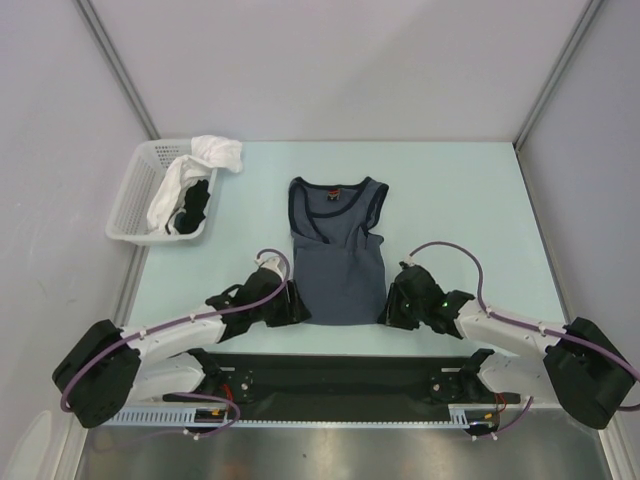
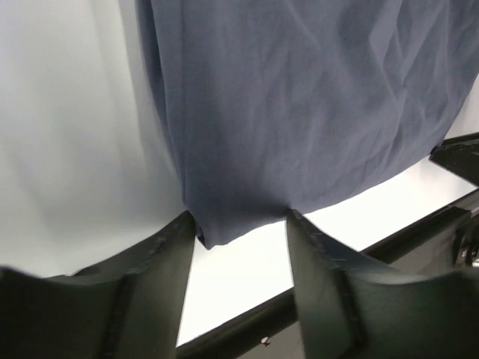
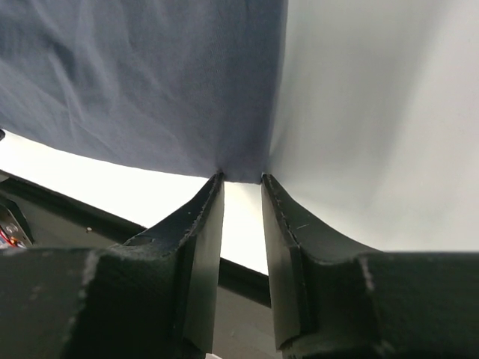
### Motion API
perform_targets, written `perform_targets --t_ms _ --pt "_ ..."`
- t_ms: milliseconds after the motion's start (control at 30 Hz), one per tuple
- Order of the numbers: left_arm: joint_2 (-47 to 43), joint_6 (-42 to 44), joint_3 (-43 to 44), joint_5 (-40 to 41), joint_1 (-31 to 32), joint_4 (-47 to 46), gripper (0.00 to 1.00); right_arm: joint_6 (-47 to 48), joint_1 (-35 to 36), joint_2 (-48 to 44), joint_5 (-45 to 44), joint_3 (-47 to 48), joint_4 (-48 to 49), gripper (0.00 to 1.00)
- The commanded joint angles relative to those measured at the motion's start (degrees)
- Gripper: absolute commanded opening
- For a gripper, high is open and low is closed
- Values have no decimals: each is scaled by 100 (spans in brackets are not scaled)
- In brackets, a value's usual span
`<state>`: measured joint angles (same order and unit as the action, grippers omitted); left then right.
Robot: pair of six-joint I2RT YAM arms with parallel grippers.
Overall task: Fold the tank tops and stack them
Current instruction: Fold the tank top
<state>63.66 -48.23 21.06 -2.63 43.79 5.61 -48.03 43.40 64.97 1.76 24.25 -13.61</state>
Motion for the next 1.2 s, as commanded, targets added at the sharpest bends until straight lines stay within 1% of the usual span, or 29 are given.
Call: perform_targets --t_ms 0,33,67,100,133,167,300,333,433,533,567,633,700,733,800,833,933,967,1033,1067,1100,1133,1167 --pt "76 -117 -286 -18 68 433 55 -31 37 -28 -150 97 -327 30" --pt "181 -125 -321 -18 68 293 50 -40 37 -11 -150 106 -318 25" --pt "243 -152 -339 -18 68 222 37 -48 46 -2 -141 106 -309 21" --pt "331 -152 -348 -35 68 152 29 -31 46 50 -132 115 -309 16" --pt "401 -152 -339 -35 68 90 17 -22 55 60 -132 159 -379 0" --pt "506 -161 -305 -35 77 133 0 -31 72 68 -141 202 -449 0" --pt "218 -213 -199 -26 288 598 0 -83 283 -107 -167 343 -950 0" --pt "130 -240 -207 -44 340 869 0 -92 353 -247 -150 361 -1168 0" --pt "-142 -397 -321 -175 656 1152 0 -198 634 -397 -123 423 -1626 0" --pt "-389 -835 -453 -212 1104 1319 0 -426 1029 -616 -167 458 -2056 0" --pt "-459 -907 -445 -194 1340 1399 0 -513 1117 -765 -167 466 -2154 0" --pt "-687 -1030 -348 -159 1474 1740 0 -707 1276 -959 -167 475 -2400 0" --pt "-889 -1040 -191 -115 1510 2004 0 -717 1277 -1319 -167 563 -2576 0" --pt "-1134 -1022 -120 -80 1510 2293 0 -682 1277 -1416 -393 789 -2786 0" --pt "-1355 -943 91 -96 1379 2488 0 -559 1224 -1470 -536 1133 -3041 0" --pt "-1443 -812 161 -167 1282 2637 0 -349 1119 -1426 -554 1474 -3225 0" --pt "-1690 -444 486 -334 808 2866 0 221 899 -1084 -562 2142 -3385 0" --pt "-1681 -320 583 -369 537 2937 0 354 716 -970 -537 2267 -3385 0" --pt "-1585 13 951 -483 272 3138 0 601 530 -724 -397 2504 -3307 0" --pt "-1532 85 1066 -492 96 3174 0 758 364 -662 -317 2636 -3263 0" --pt "-1384 129 1224 -492 51 3183 0 821 319 -609 -238 2664 -3228 0" --pt "-1313 147 1251 -562 42 3175 0 822 310 -495 -37 2655 -3201 15" --pt "-1269 121 1243 -641 51 3105 0 735 449 -459 17 2498 -3175 22"
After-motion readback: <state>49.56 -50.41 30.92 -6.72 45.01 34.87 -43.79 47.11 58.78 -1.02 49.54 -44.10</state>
